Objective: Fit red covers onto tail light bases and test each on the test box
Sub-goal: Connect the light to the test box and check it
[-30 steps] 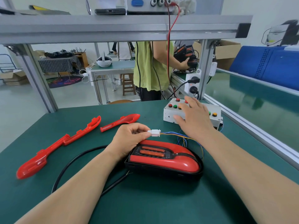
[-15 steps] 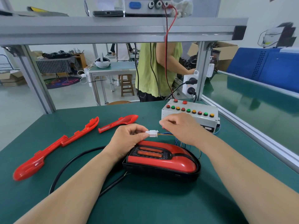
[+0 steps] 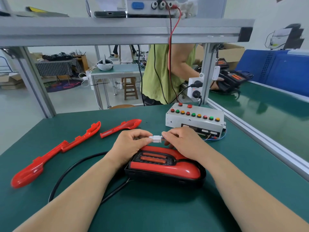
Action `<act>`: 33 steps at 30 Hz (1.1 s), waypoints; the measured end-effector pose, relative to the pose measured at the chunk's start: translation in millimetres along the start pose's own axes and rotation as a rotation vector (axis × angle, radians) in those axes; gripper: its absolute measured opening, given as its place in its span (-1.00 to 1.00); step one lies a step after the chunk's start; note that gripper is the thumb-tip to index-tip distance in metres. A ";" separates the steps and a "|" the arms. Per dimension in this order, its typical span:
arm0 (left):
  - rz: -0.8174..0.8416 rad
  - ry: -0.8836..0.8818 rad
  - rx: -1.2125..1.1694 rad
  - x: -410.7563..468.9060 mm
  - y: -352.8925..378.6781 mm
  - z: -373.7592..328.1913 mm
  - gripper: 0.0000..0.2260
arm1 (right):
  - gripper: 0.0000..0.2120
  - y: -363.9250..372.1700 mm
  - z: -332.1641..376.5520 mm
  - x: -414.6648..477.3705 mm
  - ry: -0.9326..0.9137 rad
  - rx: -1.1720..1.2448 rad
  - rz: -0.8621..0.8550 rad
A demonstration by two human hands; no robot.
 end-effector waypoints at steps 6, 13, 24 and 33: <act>0.009 -0.021 0.022 1.4 0.0 0.1 -0.83 | -0.70 -1.0 -2.8 0.0 0.014 0.067 0.029; 0.041 -0.036 0.024 3.9 2.0 -2.3 -0.85 | -0.84 -0.4 -7.3 5.3 0.024 0.122 0.025; 0.053 -0.125 -0.048 4.4 3.1 -7.8 -0.92 | -0.80 2.1 -14.0 11.3 0.009 0.165 -0.005; 0.065 -0.095 0.016 5.2 4.5 -11.1 -0.89 | -0.75 3.3 -11.8 9.7 -0.058 0.095 -0.034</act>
Point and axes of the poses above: each hand's wrist, its own x-axis towards the middle knuckle, its own y-axis out of the palm, z = x × y, the point moved 2 cm from there along x, towards the middle knuckle, and after that the axes turned 5 degrees about y, right-handed, at the moved point
